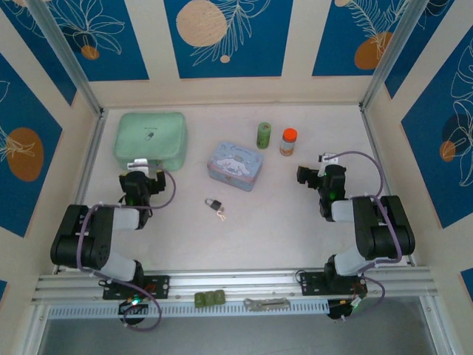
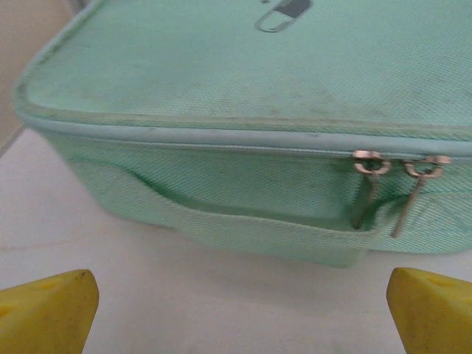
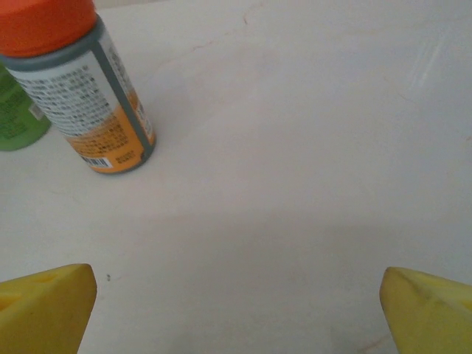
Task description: Unlock the padlock with the key
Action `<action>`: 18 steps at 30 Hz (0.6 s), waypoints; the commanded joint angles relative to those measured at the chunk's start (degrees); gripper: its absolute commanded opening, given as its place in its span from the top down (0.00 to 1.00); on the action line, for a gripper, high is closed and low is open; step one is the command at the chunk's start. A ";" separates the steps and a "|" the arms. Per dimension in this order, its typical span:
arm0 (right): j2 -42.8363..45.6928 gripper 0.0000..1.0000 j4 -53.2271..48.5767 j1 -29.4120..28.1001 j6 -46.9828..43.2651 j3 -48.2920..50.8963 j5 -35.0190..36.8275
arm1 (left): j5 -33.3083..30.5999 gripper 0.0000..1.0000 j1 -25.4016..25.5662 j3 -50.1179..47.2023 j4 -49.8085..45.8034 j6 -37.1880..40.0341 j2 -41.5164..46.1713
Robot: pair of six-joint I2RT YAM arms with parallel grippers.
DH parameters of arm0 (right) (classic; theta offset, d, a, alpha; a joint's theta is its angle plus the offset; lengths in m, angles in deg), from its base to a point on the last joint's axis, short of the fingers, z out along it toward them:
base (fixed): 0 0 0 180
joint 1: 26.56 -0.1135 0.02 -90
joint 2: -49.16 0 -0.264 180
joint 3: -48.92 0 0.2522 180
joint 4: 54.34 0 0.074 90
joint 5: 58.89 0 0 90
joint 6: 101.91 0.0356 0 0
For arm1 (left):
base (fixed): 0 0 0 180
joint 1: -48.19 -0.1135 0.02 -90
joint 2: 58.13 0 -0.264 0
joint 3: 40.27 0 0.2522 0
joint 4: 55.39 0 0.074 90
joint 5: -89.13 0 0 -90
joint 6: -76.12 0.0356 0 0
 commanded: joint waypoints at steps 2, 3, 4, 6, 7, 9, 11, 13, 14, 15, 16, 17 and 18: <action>0.08 0.01 4.93 -0.41 0.01 -0.17 -0.22 | 6.58 0.01 -0.41 -3.65 18.07 3.21 -4.68; 0.10 0.01 4.85 -0.50 -0.08 -0.15 -0.12 | 7.41 0.01 -0.43 -3.87 16.00 3.11 -3.28; 0.14 0.01 4.68 -0.50 -0.06 -0.17 -0.21 | 7.61 0.01 -0.41 -4.11 16.39 3.16 -3.16; 0.12 0.01 4.76 -0.50 -0.08 -0.15 -0.19 | 7.82 0.01 -0.35 -4.23 18.46 3.64 -4.33; 0.05 0.01 4.84 -0.43 -0.12 -0.24 -0.12 | 7.77 0.01 -0.36 -3.55 15.94 3.46 -3.64; 0.05 0.01 4.79 -0.67 -0.25 -0.24 0.12 | 8.01 0.01 -0.19 -1.99 13.87 4.05 -4.04; 0.03 0.01 4.67 -0.68 -0.23 -0.24 0.16 | 8.77 0.01 0.03 -0.37 10.38 4.48 -3.81; 0.03 0.01 4.62 -0.67 -0.25 -0.33 0.14 | 8.89 0.01 0.03 -0.01 9.41 4.62 -3.71; 0.04 0.01 4.71 -0.63 -0.25 -0.33 0.09 | 8.85 0.01 0.03 -0.07 9.94 4.63 -3.91; 0.03 0.01 4.70 -0.64 -0.25 -0.33 0.07 | 8.85 0.01 0.04 -0.02 9.61 4.57 -3.74; 0.04 0.01 4.70 -0.64 -0.25 -0.25 0.06 | 8.85 0.01 0.03 -0.01 9.73 4.59 -3.82; 0.03 0.01 4.75 -0.68 -0.25 -0.24 0.03 | 8.85 0.01 0.06 -0.03 9.86 4.62 -3.85; 0.03 0.01 4.75 -0.67 -0.25 -0.24 0.03 | 8.85 0.01 0.08 -0.01 9.60 4.61 -3.76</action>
